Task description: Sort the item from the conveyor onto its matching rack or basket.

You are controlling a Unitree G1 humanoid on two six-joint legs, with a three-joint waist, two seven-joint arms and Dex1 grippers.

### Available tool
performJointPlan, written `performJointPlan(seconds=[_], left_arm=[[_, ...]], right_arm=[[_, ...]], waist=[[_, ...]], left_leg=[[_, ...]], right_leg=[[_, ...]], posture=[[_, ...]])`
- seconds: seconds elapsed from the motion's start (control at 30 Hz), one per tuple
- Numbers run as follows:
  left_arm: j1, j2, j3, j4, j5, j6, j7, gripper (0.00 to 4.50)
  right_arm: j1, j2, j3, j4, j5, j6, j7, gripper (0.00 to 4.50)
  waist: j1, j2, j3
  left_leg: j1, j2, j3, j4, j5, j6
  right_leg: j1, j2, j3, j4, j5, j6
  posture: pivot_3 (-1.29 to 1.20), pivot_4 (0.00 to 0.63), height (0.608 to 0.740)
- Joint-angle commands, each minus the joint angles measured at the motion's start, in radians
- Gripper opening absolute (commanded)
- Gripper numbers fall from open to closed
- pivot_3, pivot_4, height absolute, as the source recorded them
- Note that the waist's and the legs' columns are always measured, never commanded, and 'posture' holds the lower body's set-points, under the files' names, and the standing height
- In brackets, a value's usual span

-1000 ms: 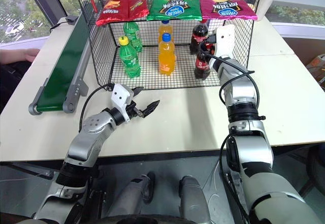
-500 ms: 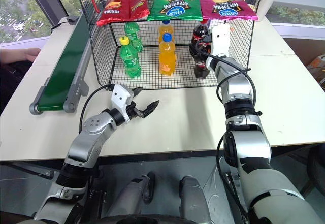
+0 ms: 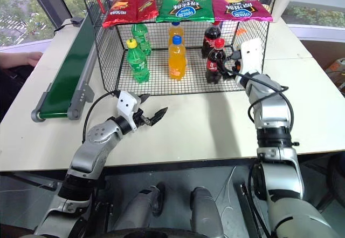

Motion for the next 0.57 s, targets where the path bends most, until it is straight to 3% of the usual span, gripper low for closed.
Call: performJointPlan(seconds=[0.03, 0.13, 0.23, 0.57], left_arm=[[0.007, 0.010, 0.016, -0.044, -0.004, -0.002, -0.002, 4.50], [0.025, 0.017, 0.018, -0.070, -0.004, 0.021, 0.008, 4.50], [0.046, 0.030, 0.039, -0.095, -0.018, 0.046, 0.013, 4.50], [0.140, 0.063, 0.078, -0.159, -0.041, 0.086, 0.009, 4.50]], right_arm=[[0.084, -0.018, 0.002, -0.201, 0.076, 0.070, 0.087, 4.47], [0.255, 0.014, 0.050, -0.374, 0.164, 0.130, 0.173, 4.47], [0.332, 0.049, 0.069, -0.448, 0.209, 0.166, 0.187, 4.47], [0.345, 0.106, 0.088, -0.412, 0.215, 0.164, 0.164, 4.47]], waist=[[0.002, 0.000, 0.000], [0.004, 0.000, -0.001], [0.003, 0.000, 0.000], [0.005, 0.000, -0.001]], left_leg=[[0.000, 0.000, 0.000, 0.000, 0.000, 0.000], [0.000, 0.000, -0.001, 0.000, 0.000, 0.000], [0.000, 0.000, -0.001, 0.000, 0.000, 0.000], [0.000, 0.000, -0.001, 0.001, -0.002, -0.003]], right_leg=[[0.000, 0.000, 0.000, 0.000, 0.000, -0.001], [0.001, 0.000, 0.000, 0.000, -0.001, 0.000], [0.001, -0.001, 0.000, 0.000, -0.001, 0.000], [0.001, -0.001, 0.000, -0.001, -0.001, -0.001]], posture=[[0.00, 0.150, 0.738], [0.00, 0.150, 0.738], [0.00, 0.150, 0.738], [0.00, 0.150, 0.738]])
